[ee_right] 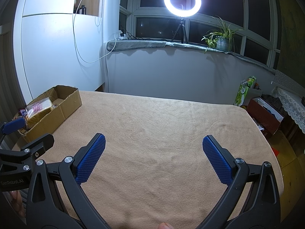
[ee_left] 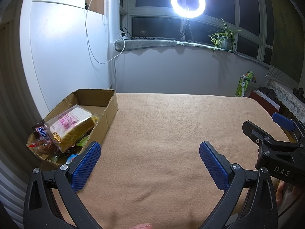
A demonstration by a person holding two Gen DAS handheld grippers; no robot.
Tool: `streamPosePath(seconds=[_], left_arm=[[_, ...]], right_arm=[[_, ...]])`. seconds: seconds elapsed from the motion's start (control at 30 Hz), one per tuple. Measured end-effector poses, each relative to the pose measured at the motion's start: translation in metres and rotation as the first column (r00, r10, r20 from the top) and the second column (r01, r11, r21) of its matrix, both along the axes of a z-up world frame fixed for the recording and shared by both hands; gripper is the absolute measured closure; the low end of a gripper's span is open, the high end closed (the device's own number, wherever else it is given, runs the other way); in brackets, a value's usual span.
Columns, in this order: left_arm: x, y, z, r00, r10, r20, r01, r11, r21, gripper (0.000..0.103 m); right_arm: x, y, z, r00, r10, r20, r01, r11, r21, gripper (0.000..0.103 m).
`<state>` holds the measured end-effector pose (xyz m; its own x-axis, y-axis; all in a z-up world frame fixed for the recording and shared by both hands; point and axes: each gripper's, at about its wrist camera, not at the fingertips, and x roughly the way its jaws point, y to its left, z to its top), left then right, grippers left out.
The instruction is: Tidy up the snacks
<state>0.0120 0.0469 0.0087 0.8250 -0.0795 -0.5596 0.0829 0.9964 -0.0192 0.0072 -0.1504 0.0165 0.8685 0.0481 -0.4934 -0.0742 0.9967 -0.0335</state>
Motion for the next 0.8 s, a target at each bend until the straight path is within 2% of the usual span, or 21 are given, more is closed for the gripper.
streamPosePath(seconds=[0.8], left_arm=[[-0.0005,0.0009,-0.0004,1.0,-0.002,0.003,0.002,1.0,-0.004,0.0]], right_arm=[[0.0006,0.0005,-0.0013,1.0,-0.002,0.002,0.002,1.0,-0.001,0.0]])
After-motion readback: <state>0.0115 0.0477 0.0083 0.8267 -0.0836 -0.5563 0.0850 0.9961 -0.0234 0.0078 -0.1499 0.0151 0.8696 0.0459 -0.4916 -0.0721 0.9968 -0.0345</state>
